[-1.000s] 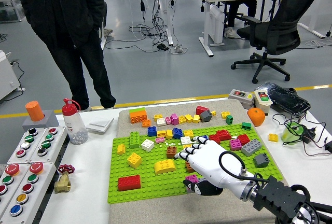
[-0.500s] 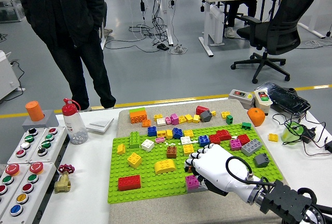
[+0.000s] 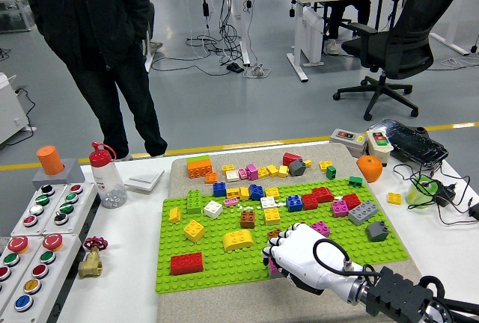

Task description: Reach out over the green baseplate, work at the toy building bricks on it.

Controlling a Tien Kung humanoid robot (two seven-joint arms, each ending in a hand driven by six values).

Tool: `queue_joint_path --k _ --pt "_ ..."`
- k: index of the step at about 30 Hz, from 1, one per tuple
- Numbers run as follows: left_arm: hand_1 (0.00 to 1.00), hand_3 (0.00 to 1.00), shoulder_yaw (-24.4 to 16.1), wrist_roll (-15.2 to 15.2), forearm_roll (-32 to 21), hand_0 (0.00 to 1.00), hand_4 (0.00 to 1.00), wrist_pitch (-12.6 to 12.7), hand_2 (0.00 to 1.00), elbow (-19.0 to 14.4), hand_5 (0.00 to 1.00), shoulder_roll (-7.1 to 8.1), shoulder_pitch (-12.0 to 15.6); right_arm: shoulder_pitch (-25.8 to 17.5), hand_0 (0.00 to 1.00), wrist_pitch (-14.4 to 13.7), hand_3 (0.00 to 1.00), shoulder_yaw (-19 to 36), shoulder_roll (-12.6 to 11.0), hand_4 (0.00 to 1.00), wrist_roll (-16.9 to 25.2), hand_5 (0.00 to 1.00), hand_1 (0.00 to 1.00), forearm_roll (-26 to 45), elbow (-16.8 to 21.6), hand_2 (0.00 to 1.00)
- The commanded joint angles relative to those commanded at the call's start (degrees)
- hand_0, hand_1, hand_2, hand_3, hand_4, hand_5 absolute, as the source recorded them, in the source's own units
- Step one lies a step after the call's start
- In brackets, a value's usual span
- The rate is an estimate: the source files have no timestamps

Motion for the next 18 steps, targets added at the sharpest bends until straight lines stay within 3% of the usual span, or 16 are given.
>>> queue_joint_path --k 18 --pt "0.599 0.445 0.0 0.0 0.1 0.633 0.352 -0.1 0.608 0.0 0.987 0.03 -0.1 0.5 0.412 1.2 0.554 -0.3 0.9 0.104 0.6 0.096 0.523 0.0 -2.6 0.596"
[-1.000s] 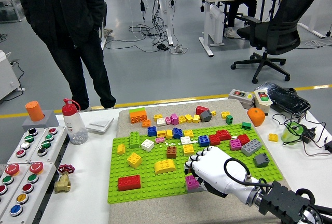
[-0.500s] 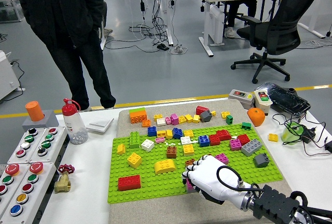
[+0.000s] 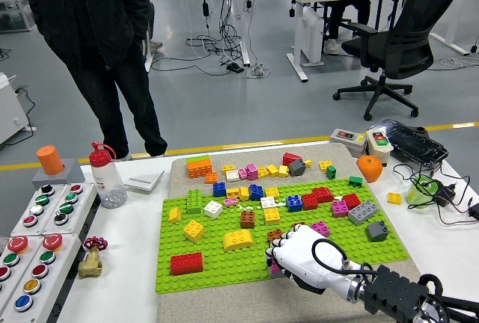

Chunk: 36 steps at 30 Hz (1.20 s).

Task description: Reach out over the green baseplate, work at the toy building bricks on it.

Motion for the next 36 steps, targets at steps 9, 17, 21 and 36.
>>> queue_joint_path --k 9,17,21,36 --pt "0.599 0.445 0.0 0.0 0.1 0.633 0.352 0.0 0.608 0.0 0.987 -0.01 -0.1 0.2 0.410 0.5 0.556 -0.2 0.2 0.113 0.0 0.096 0.521 0.0 -0.7 0.595" --pt "0.599 0.446 -0.1 0.1 0.2 0.634 0.352 0.0 0.608 0.0 0.987 -0.04 0.0 0.3 0.410 0.7 0.556 -0.4 0.6 0.121 0.0 0.105 0.519 0.0 -1.4 0.595" --pt "0.599 0.445 -0.1 0.1 0.3 0.634 0.352 0.0 0.609 0.0 0.987 -0.05 0.1 0.3 0.410 0.8 0.557 -0.4 0.8 0.133 0.1 0.114 0.519 0.0 -1.8 0.594" --pt "0.600 0.446 0.0 0.3 0.3 0.633 0.352 0.0 0.608 -0.1 0.987 -0.07 0.2 0.5 0.413 0.9 0.559 -0.5 1.8 0.142 -0.1 0.114 0.518 0.0 -3.2 0.594"
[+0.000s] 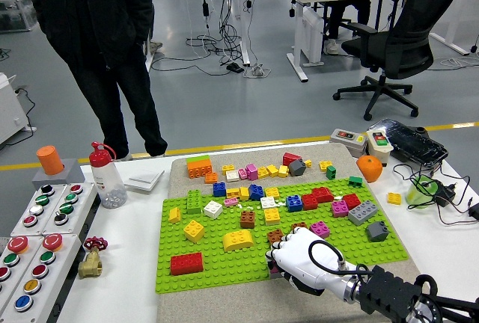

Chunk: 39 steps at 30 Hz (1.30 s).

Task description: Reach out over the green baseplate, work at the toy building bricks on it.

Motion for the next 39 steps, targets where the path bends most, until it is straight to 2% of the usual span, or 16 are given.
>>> queue_joint_path --k 39 --pt "0.599 0.446 0.5 -0.2 -0.6 0.634 0.352 0.0 0.609 0.1 0.987 0.12 -0.2 -0.2 0.418 1.5 0.565 -0.1 0.0 0.190 0.2 0.126 0.521 0.0 -1.2 0.597"
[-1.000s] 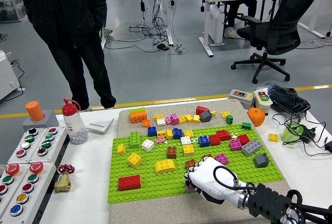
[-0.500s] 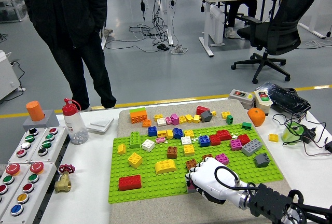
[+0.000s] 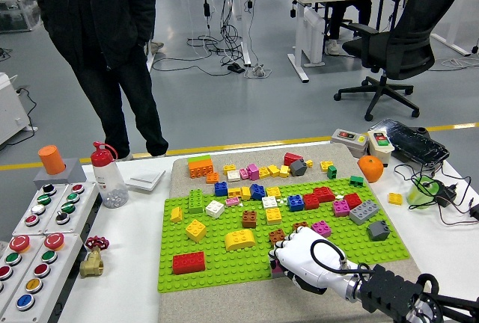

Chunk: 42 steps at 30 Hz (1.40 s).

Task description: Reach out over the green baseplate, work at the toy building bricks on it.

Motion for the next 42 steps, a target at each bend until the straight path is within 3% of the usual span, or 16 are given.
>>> queue_joint_path --k 21,23,27,28,33,34,42 --pt "0.600 0.446 -0.1 0.1 0.0 0.634 0.352 0.0 0.609 0.0 0.987 -0.15 0.3 -0.1 0.410 -8.1 0.552 3.8 -0.7 0.209 2.4 0.129 0.483 0.0 5.0 0.544" --pt "0.600 0.446 -0.1 0.1 0.0 0.634 0.352 0.1 0.609 -0.1 0.987 -0.15 0.4 -0.1 0.460 -8.3 0.561 5.0 -0.8 0.219 1.9 0.135 0.512 0.0 4.6 0.559" --pt "0.600 0.446 -0.1 0.2 0.0 0.634 0.352 0.1 0.609 -0.1 0.987 -0.16 0.6 0.1 0.460 -7.4 0.561 7.0 -0.9 0.219 0.7 0.135 0.512 0.0 3.4 0.559" --pt "0.601 0.446 -0.1 0.2 0.0 0.634 0.353 0.1 0.609 -0.1 0.987 -0.16 0.6 0.2 0.630 -7.0 0.694 7.6 -1.0 0.305 0.4 0.110 0.652 0.0 2.8 0.681" --pt "0.601 0.446 -0.3 0.4 0.4 0.634 0.353 0.0 0.609 -0.2 0.987 -0.13 0.8 1.0 0.630 -5.0 0.694 10.3 -1.2 0.305 -0.3 0.110 0.652 0.0 -0.8 0.681" --pt "0.601 0.446 -0.3 0.5 0.6 0.634 0.352 -0.1 0.610 -0.2 0.987 -0.12 0.9 1.2 0.639 -4.5 0.805 10.7 -1.2 0.498 -0.3 0.124 0.689 0.0 -1.6 0.746" --pt "0.601 0.447 -0.5 1.0 1.2 0.634 0.352 -0.1 0.610 -0.3 0.987 -0.13 1.4 1.8 0.642 -1.5 0.828 11.2 -0.6 0.545 0.3 0.103 0.707 0.0 -6.9 0.777"
